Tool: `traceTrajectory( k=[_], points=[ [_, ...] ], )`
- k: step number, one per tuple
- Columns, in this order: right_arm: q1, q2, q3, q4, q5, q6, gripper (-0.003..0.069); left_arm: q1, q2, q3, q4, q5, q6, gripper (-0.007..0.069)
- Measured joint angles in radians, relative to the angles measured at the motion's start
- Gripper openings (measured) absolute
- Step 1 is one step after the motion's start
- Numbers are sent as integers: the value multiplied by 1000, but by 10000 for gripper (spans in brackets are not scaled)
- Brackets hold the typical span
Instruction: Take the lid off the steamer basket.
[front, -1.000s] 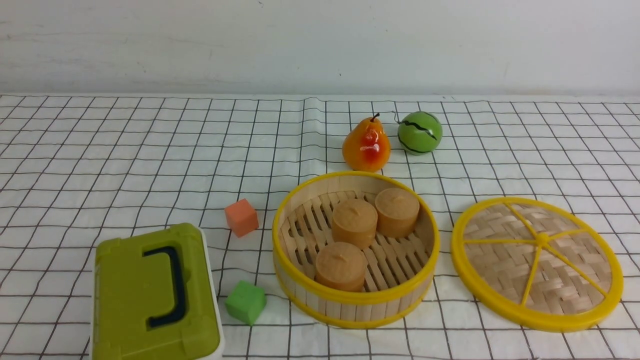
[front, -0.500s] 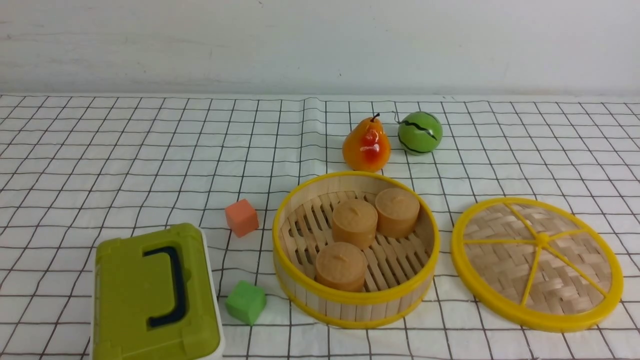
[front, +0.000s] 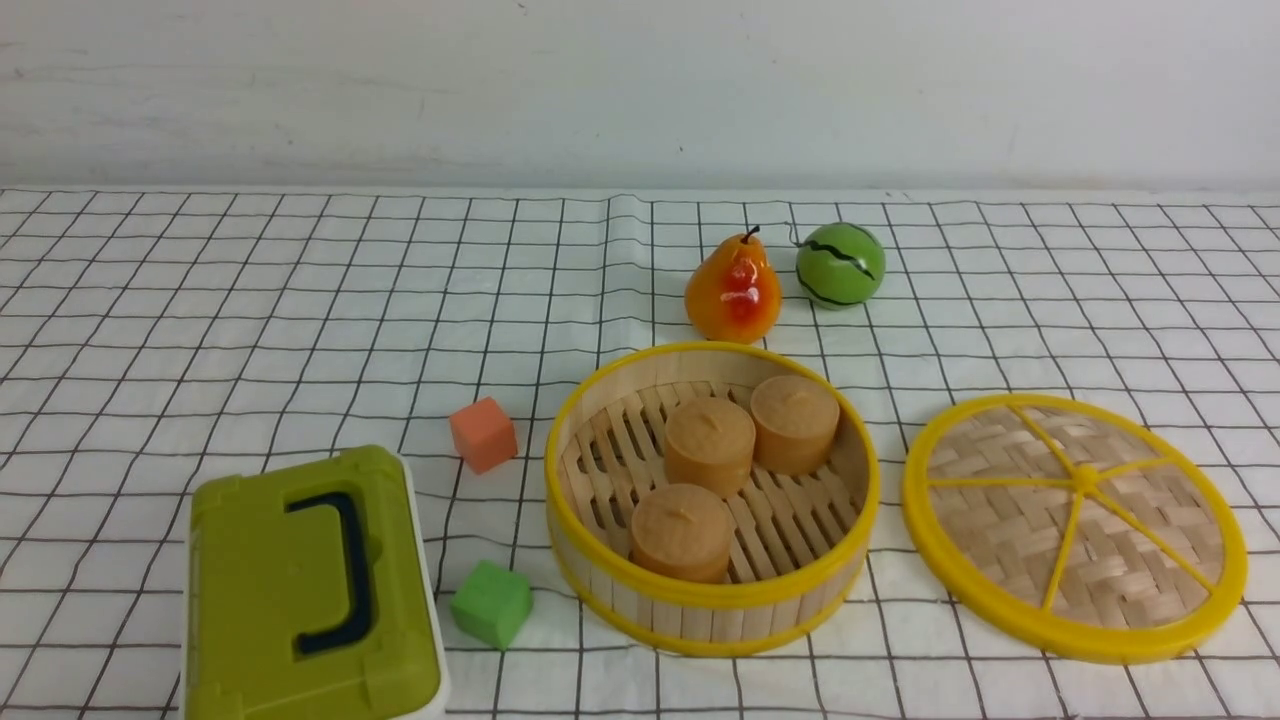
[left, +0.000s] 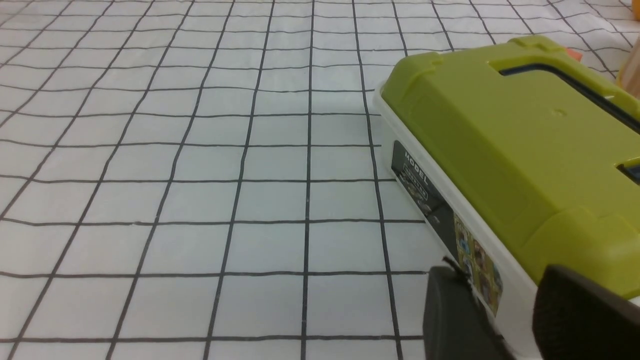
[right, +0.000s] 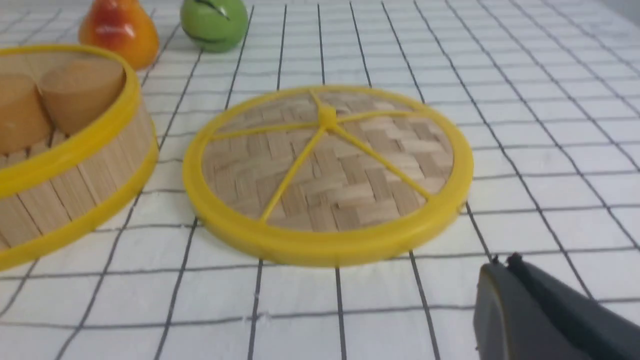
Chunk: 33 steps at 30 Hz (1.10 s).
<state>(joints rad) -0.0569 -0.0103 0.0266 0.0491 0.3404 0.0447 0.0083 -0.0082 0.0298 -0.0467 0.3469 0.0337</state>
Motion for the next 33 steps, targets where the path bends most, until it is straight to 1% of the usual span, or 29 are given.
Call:
traceTrajectory(
  k=[6, 33],
  points=[
    [-1, 0, -7, -20, 41, 0, -16, 0, 0, 0, 0, 0, 0, 239],
    [-1, 0, -7, -27, 43, 3, -7, 0, 0, 0, 0, 0, 0, 239]
  ],
)
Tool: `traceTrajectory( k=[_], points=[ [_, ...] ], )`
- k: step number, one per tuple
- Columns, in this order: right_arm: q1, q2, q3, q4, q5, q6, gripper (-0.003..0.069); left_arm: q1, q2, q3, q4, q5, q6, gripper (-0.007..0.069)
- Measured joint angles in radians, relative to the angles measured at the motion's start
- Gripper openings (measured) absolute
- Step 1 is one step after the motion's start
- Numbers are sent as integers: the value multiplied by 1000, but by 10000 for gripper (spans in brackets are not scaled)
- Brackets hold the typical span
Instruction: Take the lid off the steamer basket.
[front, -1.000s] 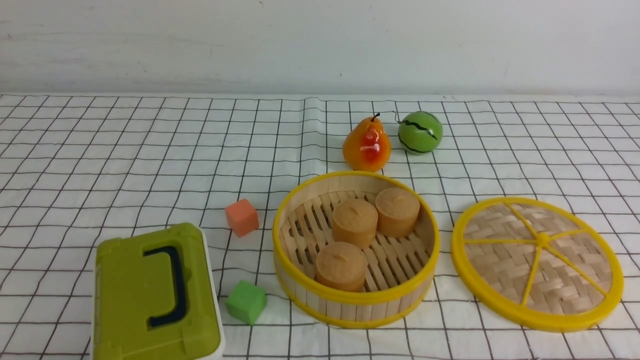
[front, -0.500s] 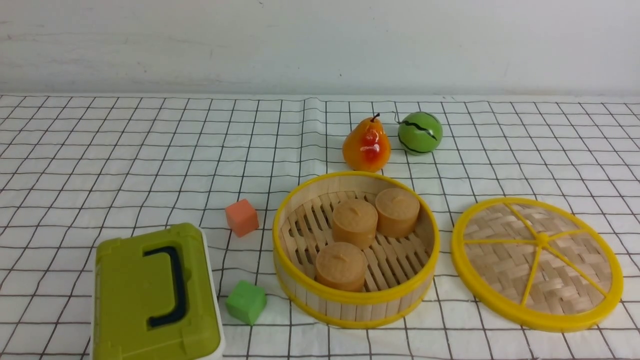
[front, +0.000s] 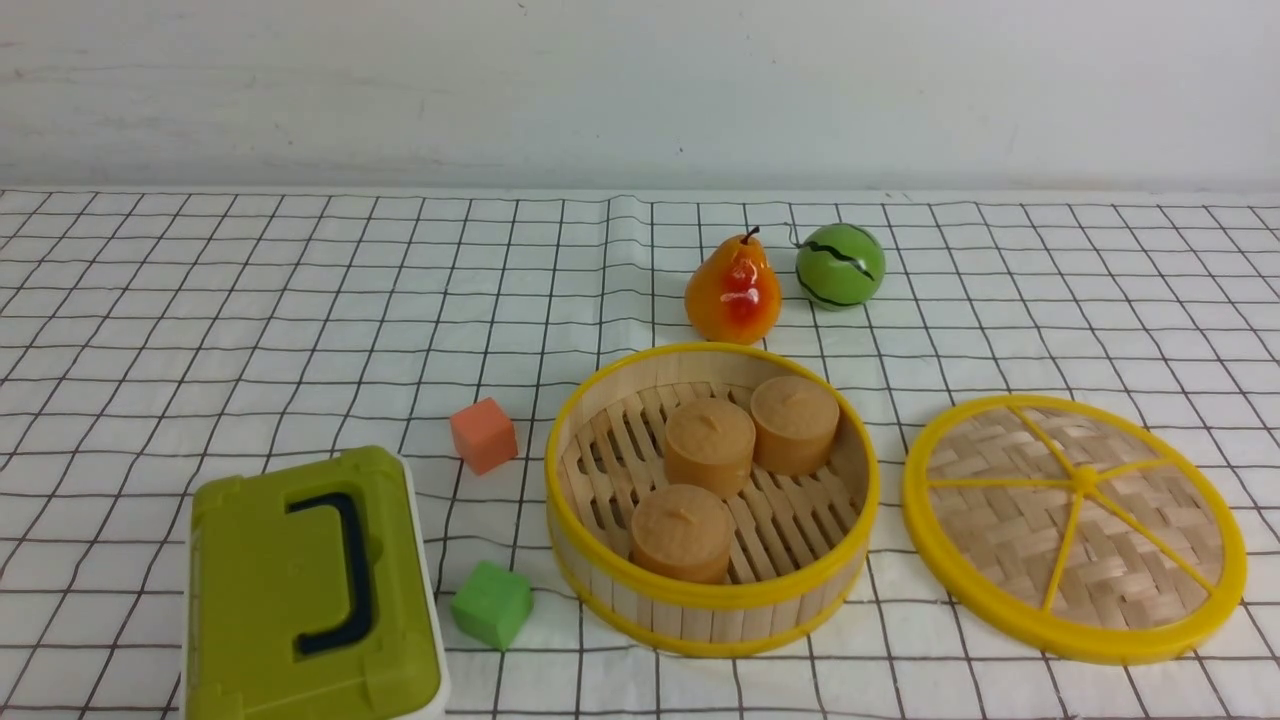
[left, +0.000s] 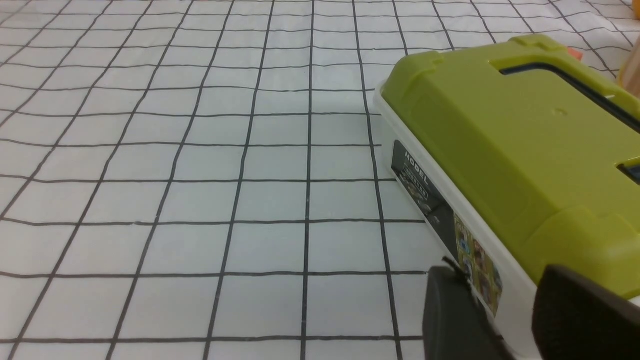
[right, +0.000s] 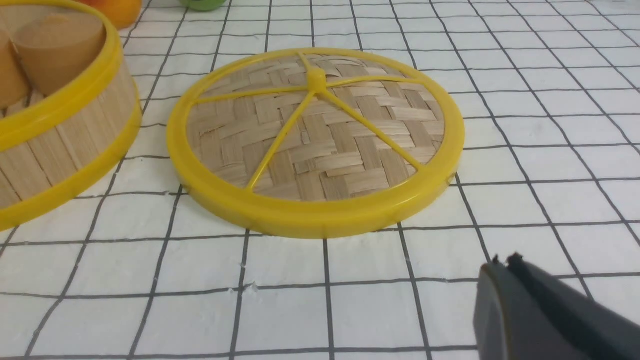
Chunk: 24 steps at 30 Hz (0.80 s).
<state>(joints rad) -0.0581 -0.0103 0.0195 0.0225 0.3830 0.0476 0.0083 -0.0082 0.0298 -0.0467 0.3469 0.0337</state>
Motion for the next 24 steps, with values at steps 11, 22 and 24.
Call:
traceTrajectory(
  k=[11, 22, 24],
  points=[
    [-1, 0, 0, 0, 0, 0, -1, 0, 0, 0, 0, 0, 0, 239],
    [-1, 0, 0, 0, 0, 0, 3, 0, 0, 0, 0, 0, 0, 239],
    [-1, 0, 0, 0, 0, 0, 6, 0, 0, 0, 0, 0, 0, 239]
  ],
)
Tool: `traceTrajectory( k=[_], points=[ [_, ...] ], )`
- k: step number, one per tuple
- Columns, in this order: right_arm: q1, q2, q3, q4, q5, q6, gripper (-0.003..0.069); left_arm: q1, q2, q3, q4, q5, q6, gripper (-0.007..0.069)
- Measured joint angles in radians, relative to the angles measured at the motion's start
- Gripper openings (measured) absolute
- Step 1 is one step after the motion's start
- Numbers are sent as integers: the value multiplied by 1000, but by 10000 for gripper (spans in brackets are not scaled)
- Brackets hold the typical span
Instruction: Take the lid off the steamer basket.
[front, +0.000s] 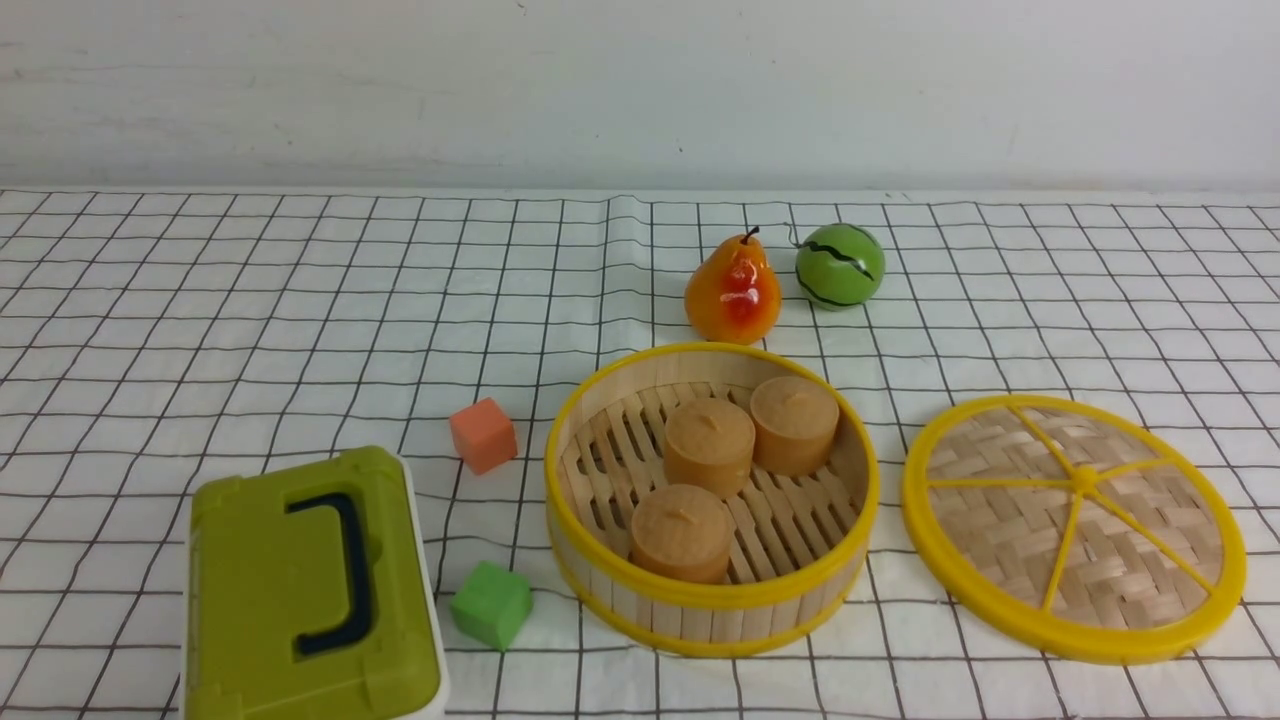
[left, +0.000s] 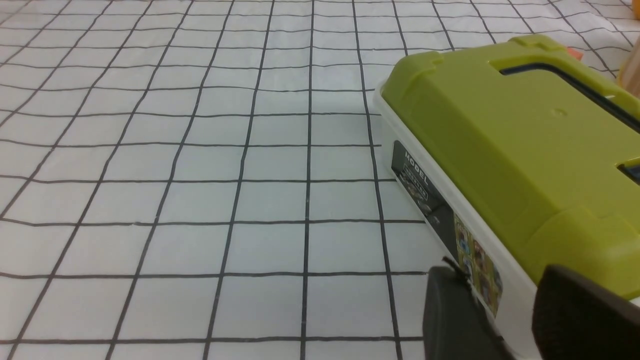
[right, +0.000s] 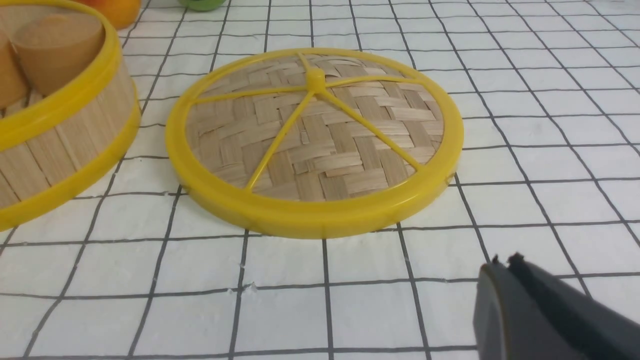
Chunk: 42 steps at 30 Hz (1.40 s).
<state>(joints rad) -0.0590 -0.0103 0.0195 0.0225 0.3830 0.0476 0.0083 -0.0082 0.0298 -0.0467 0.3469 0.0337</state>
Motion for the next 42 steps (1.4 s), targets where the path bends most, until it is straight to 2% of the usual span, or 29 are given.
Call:
traceTrajectory(
  k=[42],
  points=[
    [0, 0, 0, 0, 0, -3, 50, 0, 0, 0, 0, 0, 0, 239]
  ],
)
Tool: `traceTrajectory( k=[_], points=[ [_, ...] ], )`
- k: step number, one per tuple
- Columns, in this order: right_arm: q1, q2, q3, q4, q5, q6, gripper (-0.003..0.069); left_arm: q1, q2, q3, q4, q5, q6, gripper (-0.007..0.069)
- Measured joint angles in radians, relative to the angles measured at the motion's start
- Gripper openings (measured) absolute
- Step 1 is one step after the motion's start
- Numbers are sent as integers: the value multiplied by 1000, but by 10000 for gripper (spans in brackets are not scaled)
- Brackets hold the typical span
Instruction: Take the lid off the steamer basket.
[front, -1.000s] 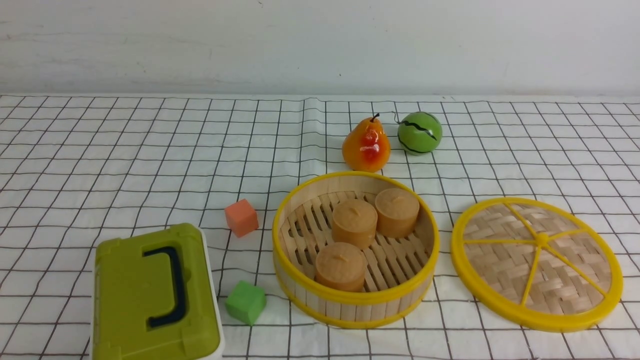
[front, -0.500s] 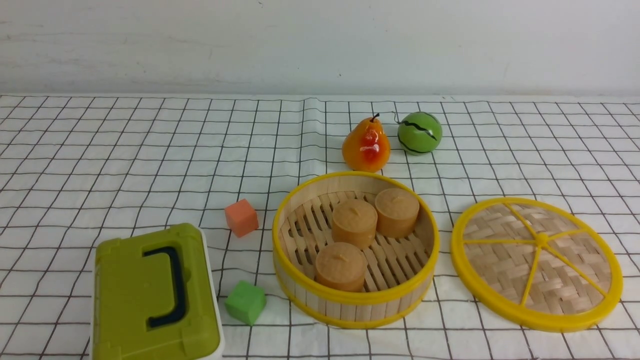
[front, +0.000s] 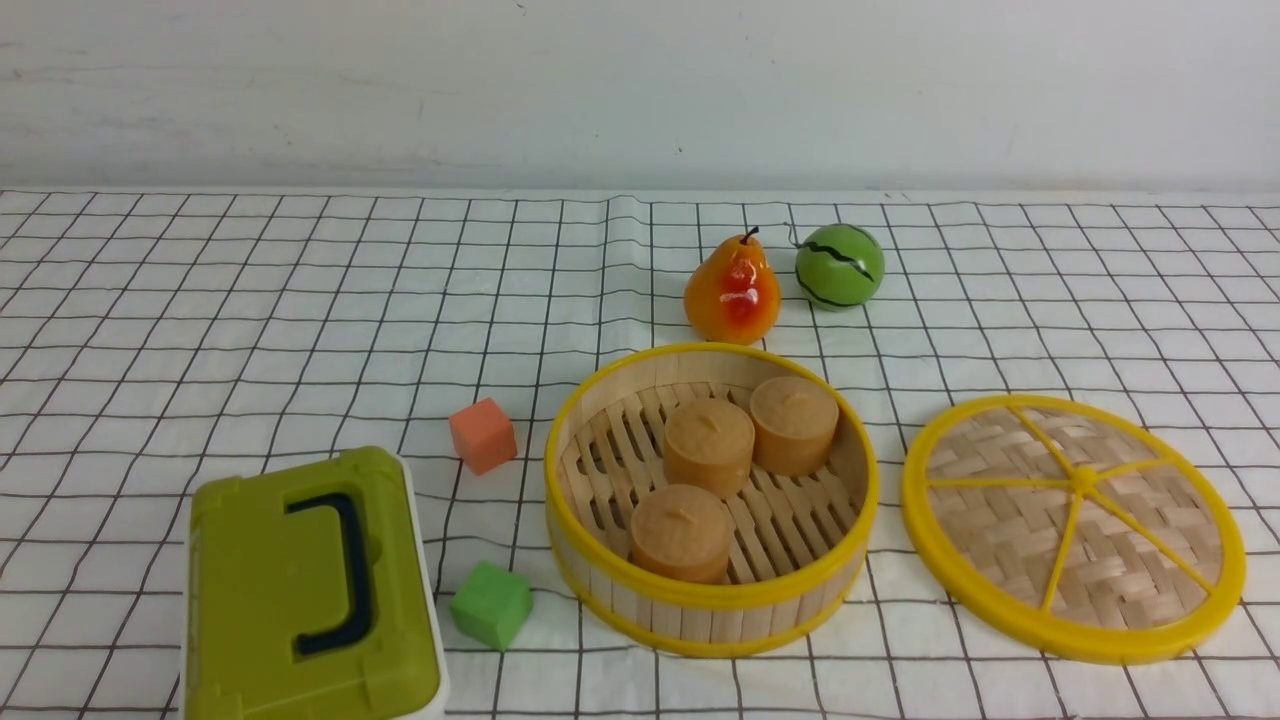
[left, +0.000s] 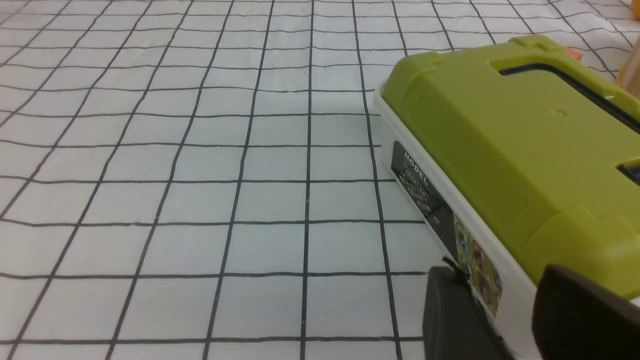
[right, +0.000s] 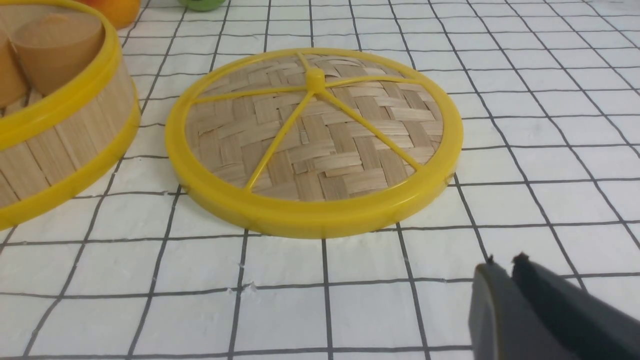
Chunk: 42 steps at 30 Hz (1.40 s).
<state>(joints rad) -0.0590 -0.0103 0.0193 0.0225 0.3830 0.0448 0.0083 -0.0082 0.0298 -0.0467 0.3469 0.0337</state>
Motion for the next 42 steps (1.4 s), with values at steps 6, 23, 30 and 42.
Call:
traceTrajectory(
  k=[6, 23, 30, 42],
  points=[
    [0, 0, 0, 0, 0, 0, 56, 0, 0, 0, 0, 0, 0, 239],
    [0, 0, 0, 0, 0, 0, 83, 0, 0, 0, 0, 0, 0, 239],
    [0, 0, 0, 0, 0, 0, 91, 0, 0, 0, 0, 0, 0, 239],
    [0, 0, 0, 0, 0, -3, 104, 0, 0, 0, 0, 0, 0, 239]
  ],
)
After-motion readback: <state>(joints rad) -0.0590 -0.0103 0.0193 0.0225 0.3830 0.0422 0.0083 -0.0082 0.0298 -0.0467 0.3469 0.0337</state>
